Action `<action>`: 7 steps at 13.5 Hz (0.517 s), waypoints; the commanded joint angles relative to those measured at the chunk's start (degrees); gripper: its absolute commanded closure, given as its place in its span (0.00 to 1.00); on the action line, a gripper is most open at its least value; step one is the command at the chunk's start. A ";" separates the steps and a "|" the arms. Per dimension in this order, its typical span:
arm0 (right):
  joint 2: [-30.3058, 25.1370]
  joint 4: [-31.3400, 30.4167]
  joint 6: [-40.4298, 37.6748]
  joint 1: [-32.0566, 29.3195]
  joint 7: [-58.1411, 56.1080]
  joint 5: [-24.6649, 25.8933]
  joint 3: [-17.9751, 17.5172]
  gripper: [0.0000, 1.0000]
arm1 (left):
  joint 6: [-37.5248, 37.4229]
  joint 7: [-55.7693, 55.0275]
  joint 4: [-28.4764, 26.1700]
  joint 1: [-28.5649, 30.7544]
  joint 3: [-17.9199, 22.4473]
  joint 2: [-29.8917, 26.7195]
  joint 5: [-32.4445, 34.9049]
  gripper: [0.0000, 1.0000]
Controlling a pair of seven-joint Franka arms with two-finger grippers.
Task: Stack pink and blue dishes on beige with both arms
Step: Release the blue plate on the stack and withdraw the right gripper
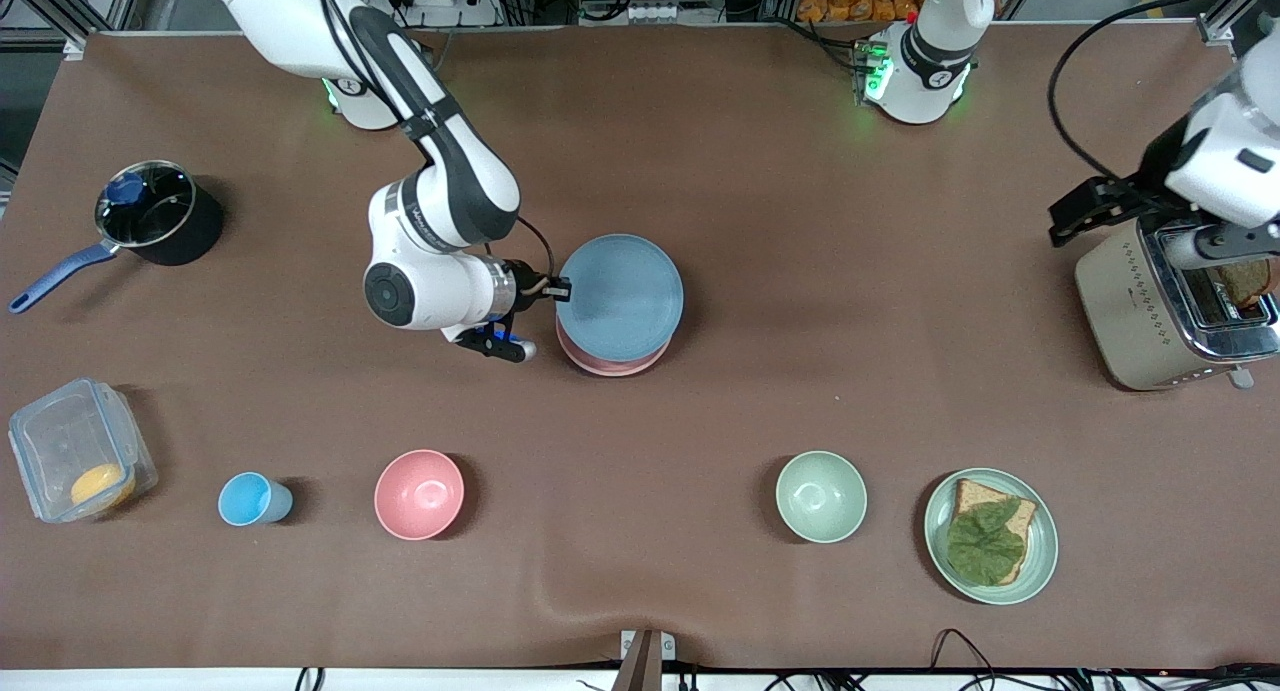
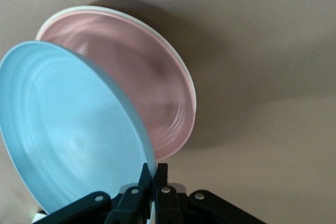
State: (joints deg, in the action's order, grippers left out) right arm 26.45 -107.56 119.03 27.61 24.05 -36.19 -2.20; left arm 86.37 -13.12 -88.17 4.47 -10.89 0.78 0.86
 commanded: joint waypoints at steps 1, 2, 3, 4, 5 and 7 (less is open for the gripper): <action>-0.79 -2.03 2.17 0.87 0.03 -1.34 0.71 1.00 | -2.09 0.90 -0.59 -3.84 4.20 -2.18 -0.77 0.00; -0.62 -2.12 2.70 0.95 0.03 -1.34 0.62 1.00 | -2.09 0.82 -0.59 -3.94 4.21 -2.19 -0.68 0.00; -0.27 -2.04 3.22 1.56 0.03 -1.25 0.71 1.00 | -2.17 0.82 -0.59 -3.94 4.21 -2.19 -0.68 0.00; 0.17 -2.12 4.10 1.83 0.03 -1.25 0.71 1.00 | -2.18 0.82 -0.59 -3.85 4.21 -2.02 -0.68 0.00; 0.53 -2.12 4.46 2.01 -0.06 -1.16 0.71 1.00 | -2.18 0.73 -0.51 -3.85 3.86 -2.01 -0.60 0.00; 1.05 -2.12 4.81 2.01 -0.15 -0.90 0.71 1.00 | -2.18 0.73 -0.42 -3.68 3.68 -2.10 -0.60 0.00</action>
State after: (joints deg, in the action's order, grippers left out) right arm 27.27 -109.27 122.97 28.65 24.05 -36.19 -2.17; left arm 84.91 -12.78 -88.22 1.11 -7.56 -0.33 0.80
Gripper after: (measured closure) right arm 0.947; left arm 0.000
